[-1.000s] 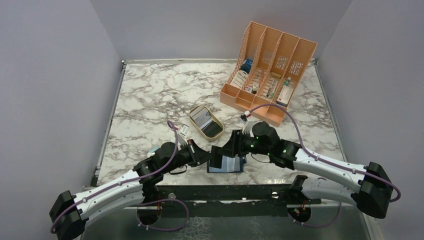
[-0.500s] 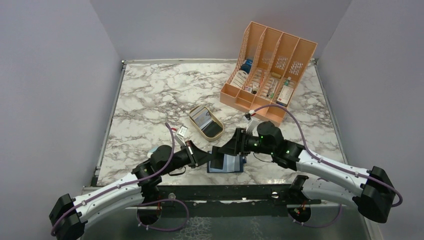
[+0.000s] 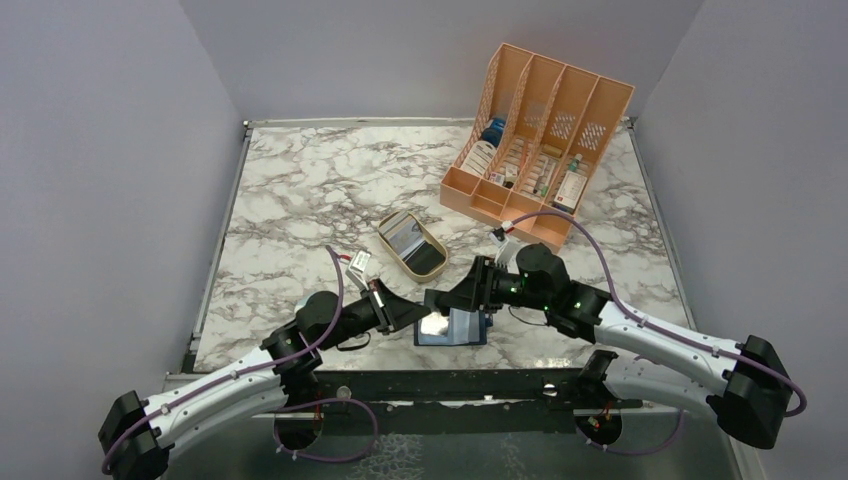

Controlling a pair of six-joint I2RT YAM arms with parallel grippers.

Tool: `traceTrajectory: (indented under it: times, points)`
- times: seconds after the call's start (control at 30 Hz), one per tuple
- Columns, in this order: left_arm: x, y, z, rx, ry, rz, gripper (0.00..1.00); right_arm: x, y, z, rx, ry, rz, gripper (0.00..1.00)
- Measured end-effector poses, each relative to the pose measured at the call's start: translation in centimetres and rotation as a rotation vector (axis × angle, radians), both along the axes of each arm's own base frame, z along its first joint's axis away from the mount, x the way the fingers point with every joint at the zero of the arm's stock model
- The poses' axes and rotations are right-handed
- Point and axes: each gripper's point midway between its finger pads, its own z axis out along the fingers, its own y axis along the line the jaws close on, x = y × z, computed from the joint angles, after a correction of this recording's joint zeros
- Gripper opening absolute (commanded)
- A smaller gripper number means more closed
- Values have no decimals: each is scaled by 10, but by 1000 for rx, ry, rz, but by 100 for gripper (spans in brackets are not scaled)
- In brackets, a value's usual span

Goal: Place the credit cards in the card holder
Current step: Adjust the credit card, then insert the credit card into the card holder.

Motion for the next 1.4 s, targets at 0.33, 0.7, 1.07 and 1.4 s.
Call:
traceTrajectory:
  times: [0.33, 0.7, 1.07, 1.4]
  points:
    - [1, -3, -11, 31, 24, -5, 36, -1, -4, 5, 40, -27, -6, 1]
    - [25, 11, -57, 345, 84, 109, 25, 13, -18, -27, -70, -81, -77, 1]
    - [26, 25, -114, 571, 113, 102, 6, 40, -37, -90, -272, -13, -149, 1]
    - [13, 31, -153, 614, 154, 56, 5, 58, -46, -99, -274, 13, -181, 1]
